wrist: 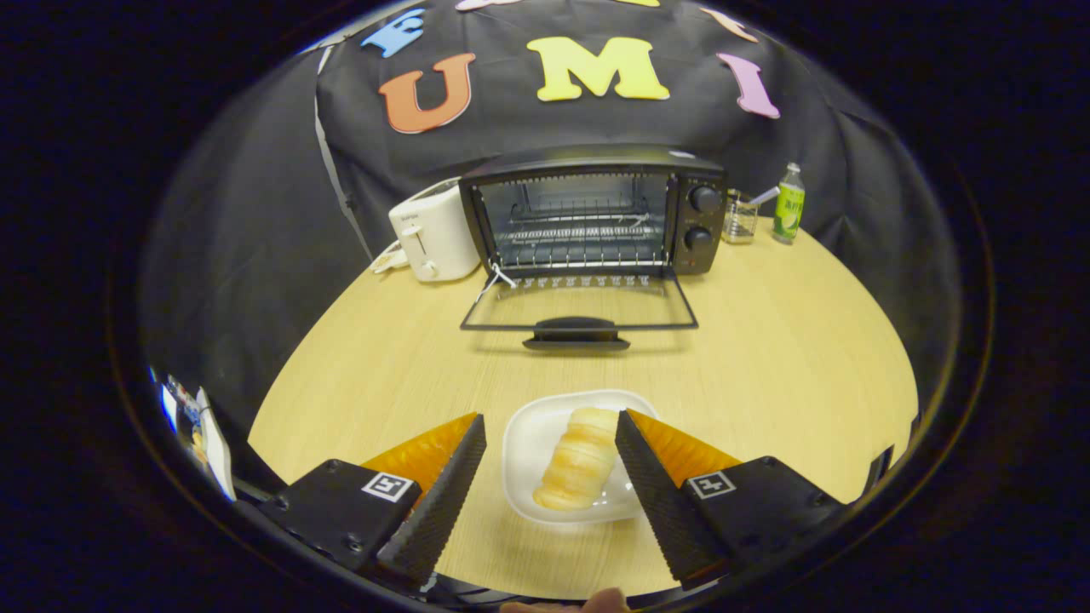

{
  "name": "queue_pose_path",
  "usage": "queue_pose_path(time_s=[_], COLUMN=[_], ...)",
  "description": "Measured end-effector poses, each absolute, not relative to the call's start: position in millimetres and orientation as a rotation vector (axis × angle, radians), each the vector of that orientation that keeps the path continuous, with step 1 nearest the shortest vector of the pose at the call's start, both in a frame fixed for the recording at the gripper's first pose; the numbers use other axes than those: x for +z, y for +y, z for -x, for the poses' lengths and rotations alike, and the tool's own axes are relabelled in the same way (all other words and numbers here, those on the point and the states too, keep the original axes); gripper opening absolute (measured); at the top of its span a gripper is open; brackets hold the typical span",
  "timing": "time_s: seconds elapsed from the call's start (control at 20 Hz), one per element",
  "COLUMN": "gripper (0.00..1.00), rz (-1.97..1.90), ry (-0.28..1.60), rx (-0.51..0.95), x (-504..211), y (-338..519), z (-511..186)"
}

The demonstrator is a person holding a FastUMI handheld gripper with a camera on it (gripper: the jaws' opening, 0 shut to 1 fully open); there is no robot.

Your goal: Open the toaster oven, put the food inside, and close the toaster oven door.

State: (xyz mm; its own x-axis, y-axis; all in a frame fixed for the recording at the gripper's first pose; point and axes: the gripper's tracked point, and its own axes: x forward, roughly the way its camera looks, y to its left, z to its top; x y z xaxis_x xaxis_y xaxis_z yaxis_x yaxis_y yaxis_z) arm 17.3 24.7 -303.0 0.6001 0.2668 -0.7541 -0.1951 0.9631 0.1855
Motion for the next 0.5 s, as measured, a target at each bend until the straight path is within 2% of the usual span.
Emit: queue_pose_path(time_s=[0.35, 0.45, 0.5], gripper=[0.99, 0.96, 0.89], rz=[-0.118, -0.104, -0.103], ry=[1.042, 1.065, 1.088], rx=[0.183, 0.155, 0.134], x=[-360.0, -368.7, -373.0], y=[11.6, 7.0, 3.3], z=[-16.8, -18.0, -15.8])
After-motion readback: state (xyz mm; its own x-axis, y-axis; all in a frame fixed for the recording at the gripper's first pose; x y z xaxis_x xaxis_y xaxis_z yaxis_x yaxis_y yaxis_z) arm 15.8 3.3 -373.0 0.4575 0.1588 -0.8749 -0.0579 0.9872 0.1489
